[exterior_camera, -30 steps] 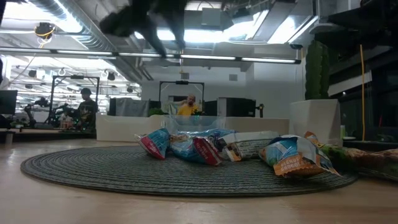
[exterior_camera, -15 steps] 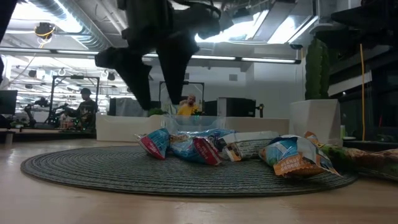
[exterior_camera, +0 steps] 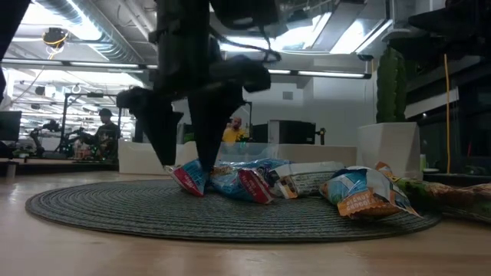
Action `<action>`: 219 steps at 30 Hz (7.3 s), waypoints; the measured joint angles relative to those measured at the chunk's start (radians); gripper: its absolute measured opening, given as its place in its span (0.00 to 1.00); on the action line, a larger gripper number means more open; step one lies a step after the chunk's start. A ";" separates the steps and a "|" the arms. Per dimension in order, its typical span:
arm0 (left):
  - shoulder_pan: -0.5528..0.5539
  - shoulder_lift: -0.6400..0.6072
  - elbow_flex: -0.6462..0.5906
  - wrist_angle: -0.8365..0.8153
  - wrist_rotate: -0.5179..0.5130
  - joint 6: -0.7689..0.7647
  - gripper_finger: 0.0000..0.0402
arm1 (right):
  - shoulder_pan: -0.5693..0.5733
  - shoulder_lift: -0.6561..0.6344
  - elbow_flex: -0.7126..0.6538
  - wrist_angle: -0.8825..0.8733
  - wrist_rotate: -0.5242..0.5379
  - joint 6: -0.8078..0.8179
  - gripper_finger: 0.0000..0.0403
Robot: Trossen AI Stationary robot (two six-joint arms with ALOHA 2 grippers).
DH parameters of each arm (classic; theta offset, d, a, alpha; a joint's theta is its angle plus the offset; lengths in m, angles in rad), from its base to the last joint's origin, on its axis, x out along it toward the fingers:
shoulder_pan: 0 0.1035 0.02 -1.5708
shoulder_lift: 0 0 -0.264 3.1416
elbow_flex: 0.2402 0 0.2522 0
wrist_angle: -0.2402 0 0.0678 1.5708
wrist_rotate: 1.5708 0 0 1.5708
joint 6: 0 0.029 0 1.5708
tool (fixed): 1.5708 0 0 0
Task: Pick and place Granola Bars by type
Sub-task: Put the red granola bar into the white bin
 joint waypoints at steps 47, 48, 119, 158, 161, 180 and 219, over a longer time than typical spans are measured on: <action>0.204 -0.655 0.414 -0.262 -0.724 0.671 0.02 | 0.000 0.000 0.000 -0.001 0.069 0.027 0.69; 0.269 -0.653 0.441 -0.261 -0.688 0.724 0.02 | 0.000 0.000 0.000 -0.003 0.072 0.028 0.69; 0.379 -0.688 0.200 0.287 0.349 1.066 0.33 | 0.000 0.000 0.000 -0.038 0.152 0.016 0.69; 0.086 -0.018 -0.066 0.165 0.017 1.494 0.66 | 0.000 0.000 0.000 -0.045 0.139 0.056 0.69; 0.095 0.011 -0.066 0.193 0.021 1.490 0.64 | 0.000 0.000 0.000 -0.045 0.139 0.056 0.69; 0.093 -0.043 0.182 -0.161 -0.044 1.318 0.07 | 0.000 0.000 0.000 -0.050 0.139 0.052 0.69; 0.752 -0.545 0.523 -0.358 -0.466 1.162 0.06 | 0.000 0.000 0.000 -0.070 0.150 0.031 0.69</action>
